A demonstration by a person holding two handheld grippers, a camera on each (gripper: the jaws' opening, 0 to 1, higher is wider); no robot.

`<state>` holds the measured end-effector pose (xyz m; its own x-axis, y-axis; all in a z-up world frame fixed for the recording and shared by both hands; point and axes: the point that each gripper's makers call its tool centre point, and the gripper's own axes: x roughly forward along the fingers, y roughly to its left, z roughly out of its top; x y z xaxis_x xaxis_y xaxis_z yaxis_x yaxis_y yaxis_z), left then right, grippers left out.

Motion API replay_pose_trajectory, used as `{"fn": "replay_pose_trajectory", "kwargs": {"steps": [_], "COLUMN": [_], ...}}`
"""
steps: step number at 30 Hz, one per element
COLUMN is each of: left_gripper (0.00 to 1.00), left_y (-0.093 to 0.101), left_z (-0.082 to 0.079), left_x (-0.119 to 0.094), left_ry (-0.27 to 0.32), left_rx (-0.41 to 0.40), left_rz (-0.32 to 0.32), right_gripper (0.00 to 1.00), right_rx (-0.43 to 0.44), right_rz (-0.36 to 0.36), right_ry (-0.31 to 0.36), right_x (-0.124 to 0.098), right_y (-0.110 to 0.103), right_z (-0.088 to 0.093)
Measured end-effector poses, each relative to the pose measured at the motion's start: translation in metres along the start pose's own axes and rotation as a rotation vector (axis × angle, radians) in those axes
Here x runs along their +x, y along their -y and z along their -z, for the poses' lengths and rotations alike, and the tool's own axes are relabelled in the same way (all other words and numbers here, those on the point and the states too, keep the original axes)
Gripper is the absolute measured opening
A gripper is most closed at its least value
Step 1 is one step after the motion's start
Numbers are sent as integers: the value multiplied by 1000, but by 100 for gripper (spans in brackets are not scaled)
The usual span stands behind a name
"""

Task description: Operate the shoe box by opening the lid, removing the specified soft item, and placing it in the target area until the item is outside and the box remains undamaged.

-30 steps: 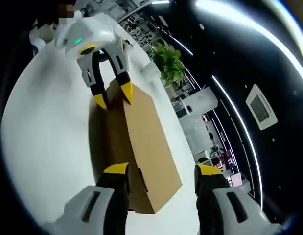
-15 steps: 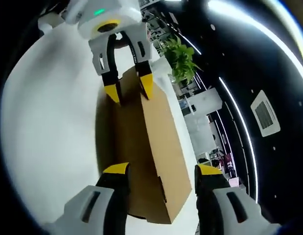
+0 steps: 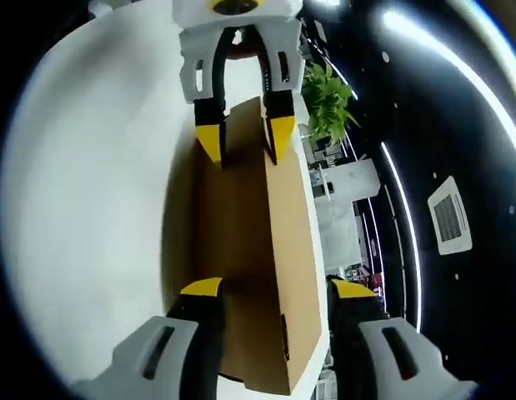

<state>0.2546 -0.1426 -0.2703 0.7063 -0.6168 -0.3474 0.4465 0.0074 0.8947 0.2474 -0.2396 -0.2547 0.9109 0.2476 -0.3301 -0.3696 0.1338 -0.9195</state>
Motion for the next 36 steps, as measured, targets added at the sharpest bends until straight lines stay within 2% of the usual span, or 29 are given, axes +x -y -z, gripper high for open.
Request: {"fn": "replay_pose_trajectory", "kwargs": {"steps": [2,11,20,25,33,36], "left_gripper": [30,30,30,30,31,34], "left_y": [0,0,0,0,0,2], "left_z": [0,0,-1,-1,0,0], "left_x": [0,0,1,1,1,4], "left_ry": [0,-10,-21,-14,-36,-28], "left_rx": [-3,0,-3,-12,19,23], "left_rz": [0,-6,-12,-12,-33,-41], "right_gripper": [49,45,31,31,30,30], "right_rx": [-32,-36,-53,-60,-72,-71], "right_rz": [5,13,-18,-23,-19,-23], "right_ry": [-7,-3,5,13,16,14], "right_x": [1,3,6,6,6,6], "right_y": [-2,-4,-15,-15,-16,-16], "right_z": [0,-2,-2,-2,-2,-2]}}
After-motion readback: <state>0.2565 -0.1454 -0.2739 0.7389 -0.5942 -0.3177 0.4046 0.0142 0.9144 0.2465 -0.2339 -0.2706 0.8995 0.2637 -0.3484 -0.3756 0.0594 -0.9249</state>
